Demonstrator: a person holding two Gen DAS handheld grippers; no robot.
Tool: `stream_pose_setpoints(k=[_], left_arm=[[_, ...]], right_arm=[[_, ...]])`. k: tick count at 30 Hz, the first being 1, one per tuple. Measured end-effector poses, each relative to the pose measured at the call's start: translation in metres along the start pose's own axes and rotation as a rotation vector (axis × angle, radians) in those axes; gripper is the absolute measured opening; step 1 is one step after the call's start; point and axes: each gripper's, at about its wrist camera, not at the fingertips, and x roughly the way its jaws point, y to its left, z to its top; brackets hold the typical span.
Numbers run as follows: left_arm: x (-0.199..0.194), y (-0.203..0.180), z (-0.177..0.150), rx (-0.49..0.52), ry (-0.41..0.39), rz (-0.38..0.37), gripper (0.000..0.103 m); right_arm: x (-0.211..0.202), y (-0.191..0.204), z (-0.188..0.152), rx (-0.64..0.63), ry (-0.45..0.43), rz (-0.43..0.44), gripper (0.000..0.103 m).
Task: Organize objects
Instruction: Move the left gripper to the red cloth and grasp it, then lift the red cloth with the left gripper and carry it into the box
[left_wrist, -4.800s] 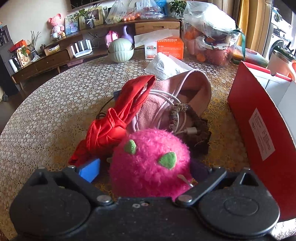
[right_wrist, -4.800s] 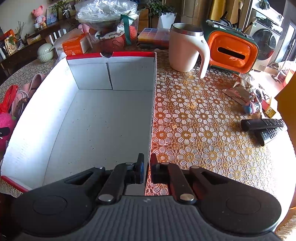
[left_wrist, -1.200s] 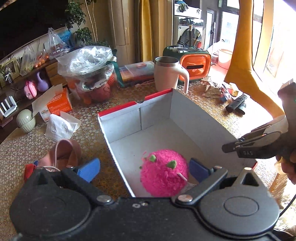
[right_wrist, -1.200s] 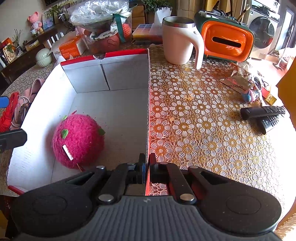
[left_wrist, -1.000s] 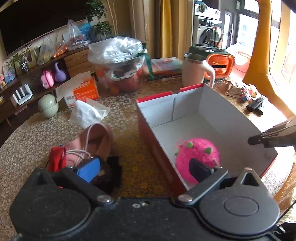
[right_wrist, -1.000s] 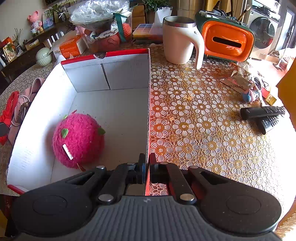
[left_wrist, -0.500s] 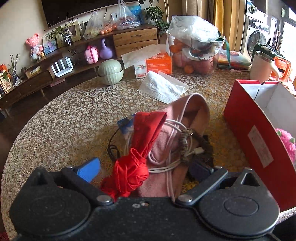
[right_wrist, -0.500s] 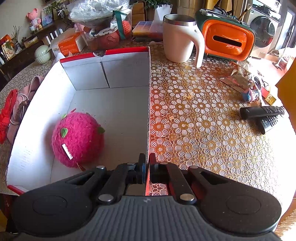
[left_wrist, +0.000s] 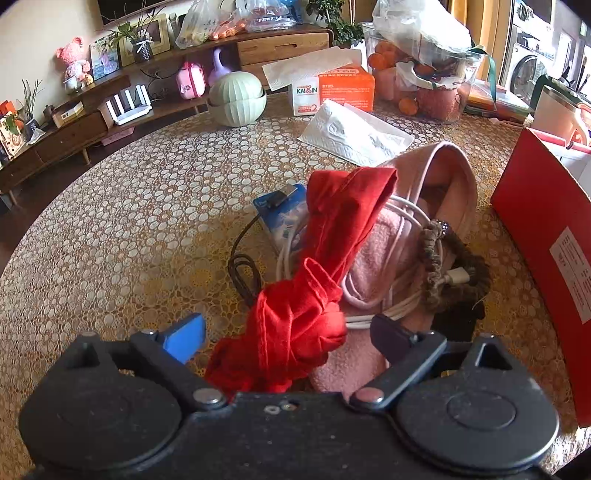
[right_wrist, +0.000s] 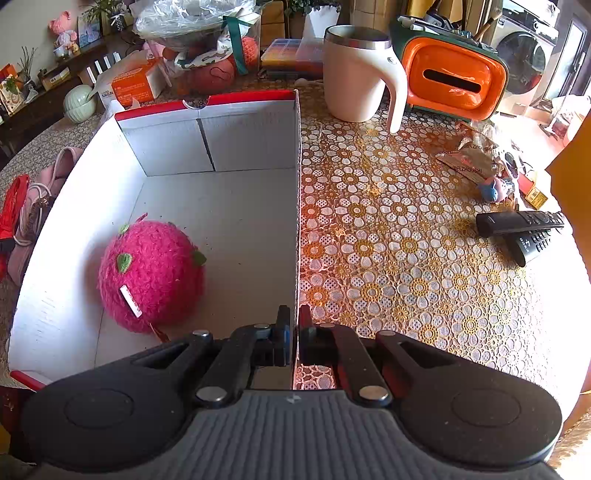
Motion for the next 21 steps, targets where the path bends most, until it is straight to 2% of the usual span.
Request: stream_pose_setpoints(k=[8,14,21], left_arm=[[0.004,0.001,-0.001,-0.008,0.012,-0.015,0.06],[-0.009,-0.003,0.001,0.008,-0.005,0.01,0.05],[-0.05,-0.013,0.011,0.012,-0.047,-0.005,0.048]], right_arm=[[0.001,0.0,0.0,-0.004,0.002,-0.003,0.003],[0.001,0.002,-0.001,-0.016,-0.001,-0.008,0.003],[0.001,0.001,-0.001,-0.019,-0.005,-0.003,0.003]])
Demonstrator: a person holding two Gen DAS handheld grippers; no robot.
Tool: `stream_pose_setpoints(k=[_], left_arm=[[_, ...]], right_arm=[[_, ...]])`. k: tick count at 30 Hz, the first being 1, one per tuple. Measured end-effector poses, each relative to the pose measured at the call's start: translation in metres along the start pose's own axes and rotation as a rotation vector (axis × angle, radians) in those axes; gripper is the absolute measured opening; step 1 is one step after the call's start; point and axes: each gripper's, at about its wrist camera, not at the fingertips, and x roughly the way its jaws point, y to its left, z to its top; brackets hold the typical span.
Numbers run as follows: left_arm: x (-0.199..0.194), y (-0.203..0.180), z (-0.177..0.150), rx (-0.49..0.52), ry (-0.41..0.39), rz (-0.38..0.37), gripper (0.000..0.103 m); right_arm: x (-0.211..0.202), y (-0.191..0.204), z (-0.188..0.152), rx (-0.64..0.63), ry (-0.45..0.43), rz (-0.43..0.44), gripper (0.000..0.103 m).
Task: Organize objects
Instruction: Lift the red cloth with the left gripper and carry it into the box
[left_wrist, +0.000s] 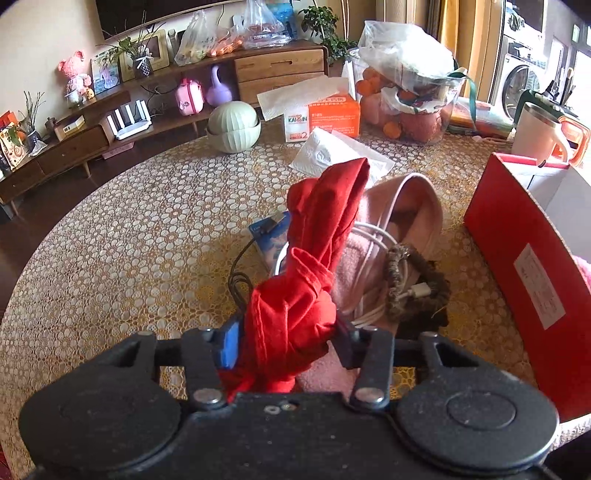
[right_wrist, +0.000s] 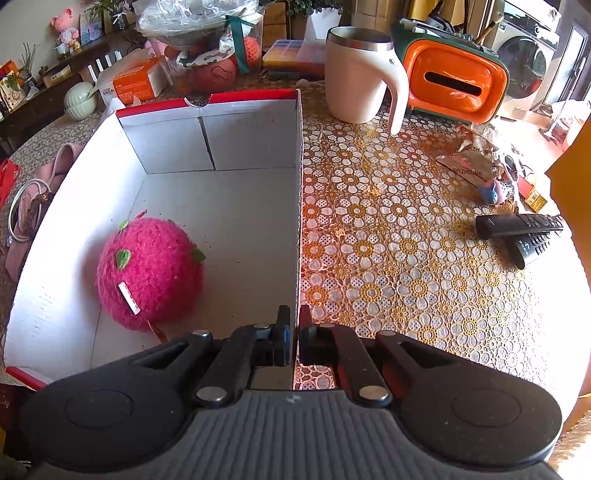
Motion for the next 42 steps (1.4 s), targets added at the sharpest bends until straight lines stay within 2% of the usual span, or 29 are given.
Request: stream_pose_setpoints(k=[3,8,21,26,29,35,42], left_arm=[[-0.02,-0.013,0.01,0.022,-0.014,-0.002,0.048],[-0.051,-0.044,0.025,0.062,-0.063,-0.051,0.048],[-0.086,-0.173,0.063,0.201,-0.091,-0.299,0.048],[-0.081,-0.221,0.069,0.232,-0.063,-0.363,0.048],[-0.074,-0.243,0.077,0.211,-0.033,-0.404,0.048],[-0.047,-0.266,0.093,0.156,0.051,-0.47,0.048],[-0.006,-0.296,0.098,0.101,0.17,-0.49,0.048]], right_arm=[[0.0,0.001,0.0,0.0,0.001,0.0,0.003],[-0.001,0.002,0.0,-0.005,-0.001,-0.001,0.003],[-0.002,0.002,-0.002,-0.017,-0.009,0.006,0.003],[-0.002,0.001,-0.002,-0.02,-0.009,0.013,0.003],[-0.002,0.002,-0.003,-0.03,-0.013,0.014,0.003],[-0.002,-0.003,-0.003,-0.024,-0.014,0.032,0.003],[-0.001,-0.004,-0.004,-0.03,-0.012,0.044,0.003]])
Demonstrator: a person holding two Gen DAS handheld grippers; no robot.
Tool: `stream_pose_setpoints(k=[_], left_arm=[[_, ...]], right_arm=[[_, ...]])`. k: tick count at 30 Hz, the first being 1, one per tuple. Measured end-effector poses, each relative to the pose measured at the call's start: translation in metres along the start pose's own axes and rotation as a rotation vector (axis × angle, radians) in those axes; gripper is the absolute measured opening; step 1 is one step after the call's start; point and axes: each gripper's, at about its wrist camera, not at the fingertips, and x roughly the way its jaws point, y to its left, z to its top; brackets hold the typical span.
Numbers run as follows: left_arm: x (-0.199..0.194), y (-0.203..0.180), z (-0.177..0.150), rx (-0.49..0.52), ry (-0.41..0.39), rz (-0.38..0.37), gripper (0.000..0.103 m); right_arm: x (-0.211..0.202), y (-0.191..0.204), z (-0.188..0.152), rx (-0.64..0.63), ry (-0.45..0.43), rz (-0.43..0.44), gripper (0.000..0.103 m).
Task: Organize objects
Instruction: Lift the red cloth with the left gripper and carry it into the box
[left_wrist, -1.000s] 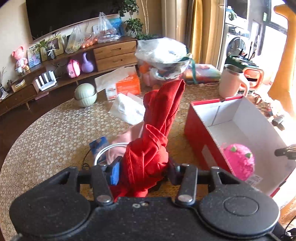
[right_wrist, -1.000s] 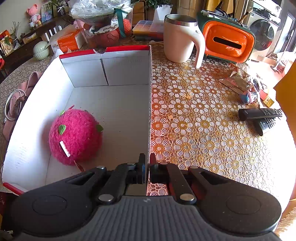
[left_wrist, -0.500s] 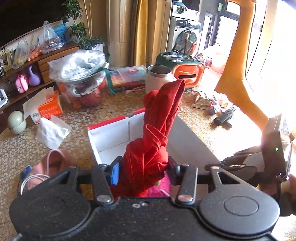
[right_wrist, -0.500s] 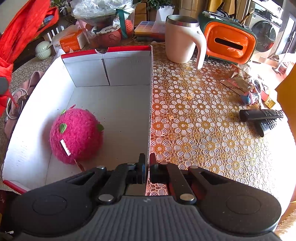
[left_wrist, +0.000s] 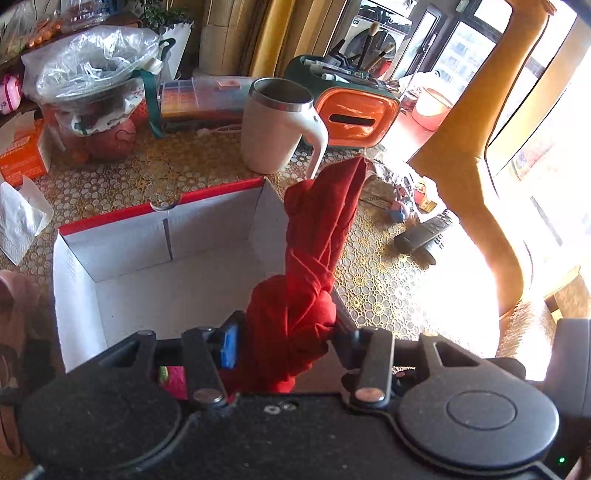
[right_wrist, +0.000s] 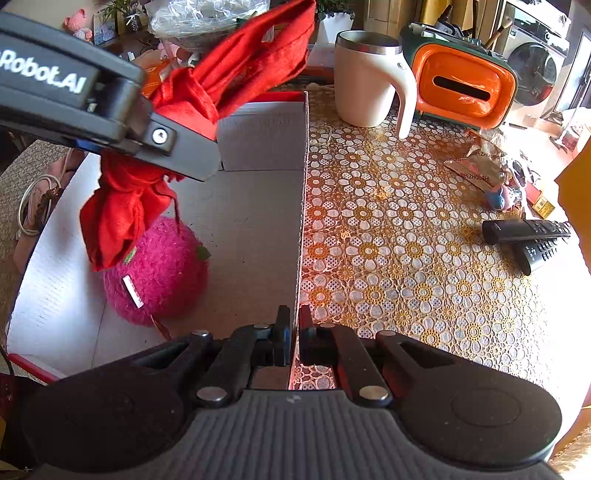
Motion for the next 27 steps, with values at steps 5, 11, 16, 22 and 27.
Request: stream_pose_setpoints(k=[5,11,16,22,27], left_arm=[[0.032,0.004,0.003,-0.079,0.069,0.023,0.048],[0.061,0.005,0.006,-0.106,0.111,0.063,0.048],[0.081,0.01,0.01,-0.121,0.139,0.092,0.048],[0.105,0.021,0.012,-0.159,0.197,0.108,0.047],[0.118,0.027,0.009,-0.156,0.23,0.135,0.048]], right_arm=[[0.0,-0.002,0.0,0.003,0.004,0.009,0.003],[0.0,-0.003,0.0,0.003,0.007,0.021,0.004],[0.001,-0.005,0.0,0.0,0.007,0.028,0.004],[0.001,-0.005,-0.001,0.001,0.008,0.033,0.004],[0.001,-0.006,0.0,0.003,0.009,0.035,0.004]])
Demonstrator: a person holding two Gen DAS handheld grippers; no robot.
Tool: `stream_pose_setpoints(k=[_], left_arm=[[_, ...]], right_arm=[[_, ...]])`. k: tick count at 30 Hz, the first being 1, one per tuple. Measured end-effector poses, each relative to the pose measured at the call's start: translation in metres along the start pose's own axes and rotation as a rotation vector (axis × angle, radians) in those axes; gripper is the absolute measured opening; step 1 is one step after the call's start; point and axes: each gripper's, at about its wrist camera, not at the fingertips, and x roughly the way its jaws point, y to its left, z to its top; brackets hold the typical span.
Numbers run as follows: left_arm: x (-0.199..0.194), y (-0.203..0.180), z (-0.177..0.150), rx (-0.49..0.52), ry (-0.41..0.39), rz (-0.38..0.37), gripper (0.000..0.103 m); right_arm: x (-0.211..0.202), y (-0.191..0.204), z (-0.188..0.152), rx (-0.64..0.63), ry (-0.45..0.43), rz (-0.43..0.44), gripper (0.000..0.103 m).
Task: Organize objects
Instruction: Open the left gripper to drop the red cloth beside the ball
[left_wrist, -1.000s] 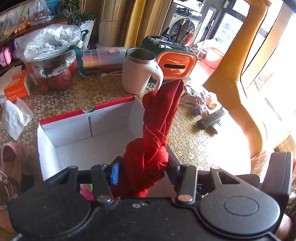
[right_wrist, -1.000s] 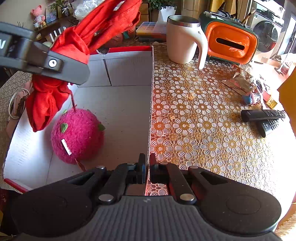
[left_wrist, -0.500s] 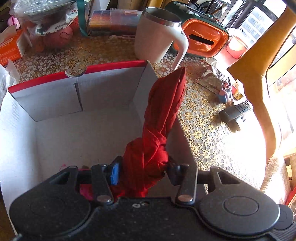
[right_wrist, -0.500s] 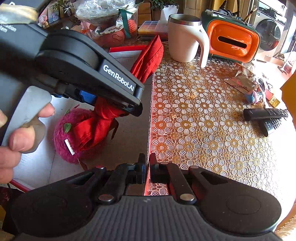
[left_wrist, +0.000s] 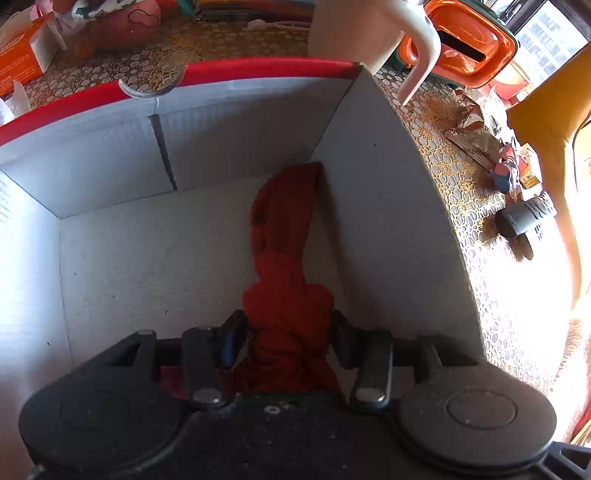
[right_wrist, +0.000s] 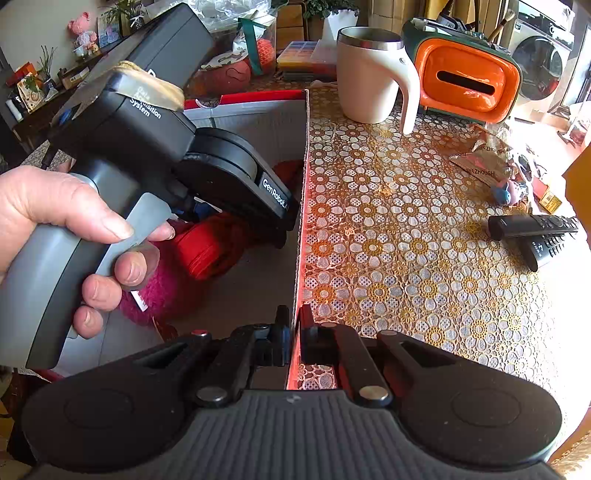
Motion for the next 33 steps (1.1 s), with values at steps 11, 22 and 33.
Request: stream_pose_setpoints(k=[11,22,33], left_arm=[[-0.014,0.005,-0.004,0.037,-0.067,-0.009,0.071],[-0.065,0.014,-0.019,0.096,-0.17,-0.01,0.072],[-0.126,0.055,-0.044,0.122,-0.283,0.036,0.073]], right_arm=[[-0.001,0.0,0.0,0.003,0.011,0.002,0.004],[-0.002,0.003,0.002,0.0,0.031,-0.013,0.004],[-0.007,0.006,0.005,0.002,0.042,-0.022,0.004]])
